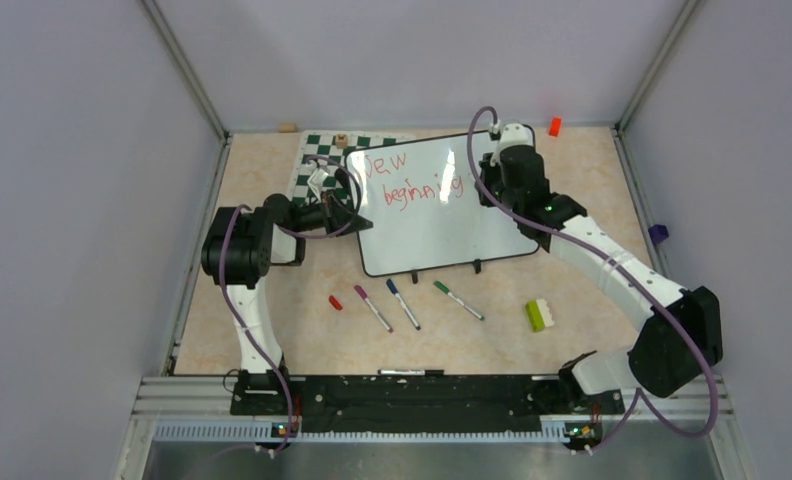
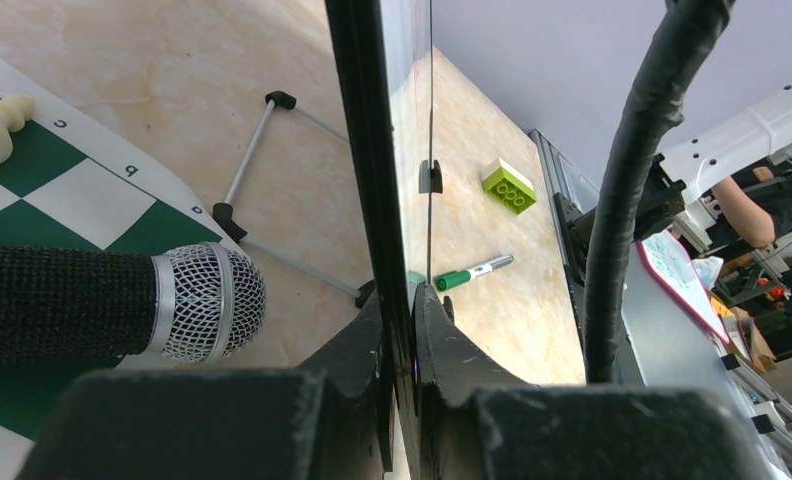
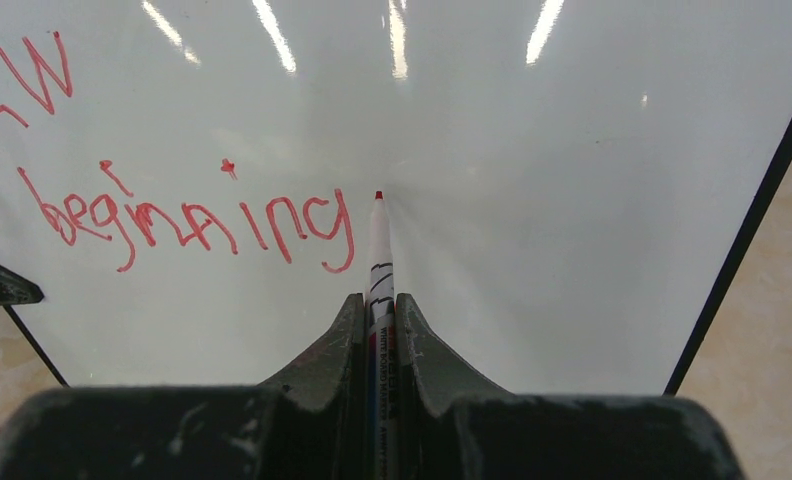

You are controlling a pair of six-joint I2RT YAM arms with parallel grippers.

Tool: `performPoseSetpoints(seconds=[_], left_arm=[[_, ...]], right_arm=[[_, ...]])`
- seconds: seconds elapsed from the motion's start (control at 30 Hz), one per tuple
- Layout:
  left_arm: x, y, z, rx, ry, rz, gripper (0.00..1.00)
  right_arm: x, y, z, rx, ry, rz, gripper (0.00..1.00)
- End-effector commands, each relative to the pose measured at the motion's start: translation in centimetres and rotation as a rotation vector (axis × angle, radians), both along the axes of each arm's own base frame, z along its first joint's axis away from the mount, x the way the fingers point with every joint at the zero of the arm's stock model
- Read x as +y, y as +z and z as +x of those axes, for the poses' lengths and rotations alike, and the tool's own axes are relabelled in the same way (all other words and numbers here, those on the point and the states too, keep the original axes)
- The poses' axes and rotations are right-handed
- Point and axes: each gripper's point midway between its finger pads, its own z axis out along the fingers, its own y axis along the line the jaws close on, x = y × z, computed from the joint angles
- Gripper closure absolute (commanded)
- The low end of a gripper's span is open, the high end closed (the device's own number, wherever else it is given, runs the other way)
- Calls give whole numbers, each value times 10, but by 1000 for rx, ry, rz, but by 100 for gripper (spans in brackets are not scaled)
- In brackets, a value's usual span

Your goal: Write a sentence on the whiteboard

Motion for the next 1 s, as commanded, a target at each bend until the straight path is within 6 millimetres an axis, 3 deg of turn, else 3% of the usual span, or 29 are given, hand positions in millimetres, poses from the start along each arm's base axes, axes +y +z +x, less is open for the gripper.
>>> performPoseSetpoints(seconds=[0.0,0.27,0.57,0.77,0.97], left_arm=[[4,2,-5,-260,-35,39,100],[4,2,-5,-258,-35,38,100],[4,2,-5,-257,-35,38,100],[4,2,-5,-258,-37,38,100],[4,2,-5,-258,-36,38,100]], right_arm=[[-3,25,17,-73,-50,37,100],[6,15,19,-53,-6,31,100],[12,0,7,-14,58,36,100],[6,-9,-2,8,58,6,100],[-16,-9,0,0,-47,-43,100]])
